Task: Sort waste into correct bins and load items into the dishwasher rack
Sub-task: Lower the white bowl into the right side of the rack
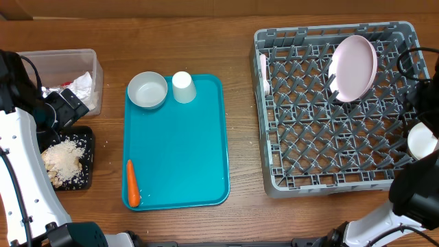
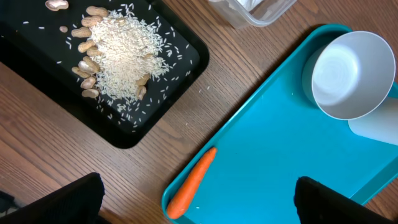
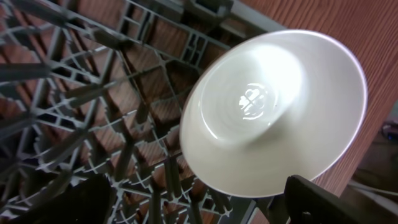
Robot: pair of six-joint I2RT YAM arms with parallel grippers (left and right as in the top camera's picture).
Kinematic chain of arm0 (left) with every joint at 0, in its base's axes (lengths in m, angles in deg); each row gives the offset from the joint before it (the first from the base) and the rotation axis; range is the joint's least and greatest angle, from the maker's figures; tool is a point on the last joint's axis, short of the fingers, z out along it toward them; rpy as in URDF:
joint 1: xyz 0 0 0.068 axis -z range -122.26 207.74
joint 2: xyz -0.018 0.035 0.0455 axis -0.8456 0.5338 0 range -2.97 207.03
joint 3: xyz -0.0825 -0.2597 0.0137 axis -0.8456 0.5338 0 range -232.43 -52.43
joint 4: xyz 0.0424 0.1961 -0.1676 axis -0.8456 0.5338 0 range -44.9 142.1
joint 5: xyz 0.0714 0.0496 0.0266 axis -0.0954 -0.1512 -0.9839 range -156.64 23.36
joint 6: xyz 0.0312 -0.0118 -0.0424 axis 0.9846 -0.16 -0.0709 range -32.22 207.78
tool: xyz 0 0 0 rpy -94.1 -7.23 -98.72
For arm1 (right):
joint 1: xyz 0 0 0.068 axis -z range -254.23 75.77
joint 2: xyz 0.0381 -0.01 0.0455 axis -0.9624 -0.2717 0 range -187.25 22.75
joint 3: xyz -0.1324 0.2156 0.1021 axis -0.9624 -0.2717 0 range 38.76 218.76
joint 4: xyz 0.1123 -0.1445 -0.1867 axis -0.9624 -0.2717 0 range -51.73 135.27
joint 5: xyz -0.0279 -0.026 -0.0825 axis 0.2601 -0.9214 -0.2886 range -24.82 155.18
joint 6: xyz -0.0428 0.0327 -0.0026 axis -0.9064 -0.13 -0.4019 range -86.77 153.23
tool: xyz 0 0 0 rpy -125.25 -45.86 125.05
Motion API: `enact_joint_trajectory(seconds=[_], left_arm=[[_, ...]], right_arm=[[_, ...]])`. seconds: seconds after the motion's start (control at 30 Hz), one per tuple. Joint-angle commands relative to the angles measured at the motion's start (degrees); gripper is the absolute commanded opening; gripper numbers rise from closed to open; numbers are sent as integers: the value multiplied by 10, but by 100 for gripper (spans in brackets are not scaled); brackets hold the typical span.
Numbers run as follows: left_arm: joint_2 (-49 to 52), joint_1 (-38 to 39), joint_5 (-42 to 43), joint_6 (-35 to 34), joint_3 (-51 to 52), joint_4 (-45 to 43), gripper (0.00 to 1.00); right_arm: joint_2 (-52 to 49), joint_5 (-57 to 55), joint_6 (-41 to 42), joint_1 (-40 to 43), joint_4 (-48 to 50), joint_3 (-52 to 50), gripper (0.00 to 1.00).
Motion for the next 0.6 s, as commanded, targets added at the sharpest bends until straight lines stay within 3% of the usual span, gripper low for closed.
enact_joint_trajectory(seconds=[0.0,0.4,0.47,0.57], left_arm=[[0,-2,-6,-10,0,0,100],[0,-2,-6,-10,0,0,100],[0,-2,-6,-10,0,0,100],[0,-2,-6,-10,0,0,100]], right_arm=[[-23,10,-9,3,8,-15,92],[-57,17,-8,2,29,-17,80],[-59,17,-6,3,29,-17,73],[-63,17,-6,3,29,-17,52]])
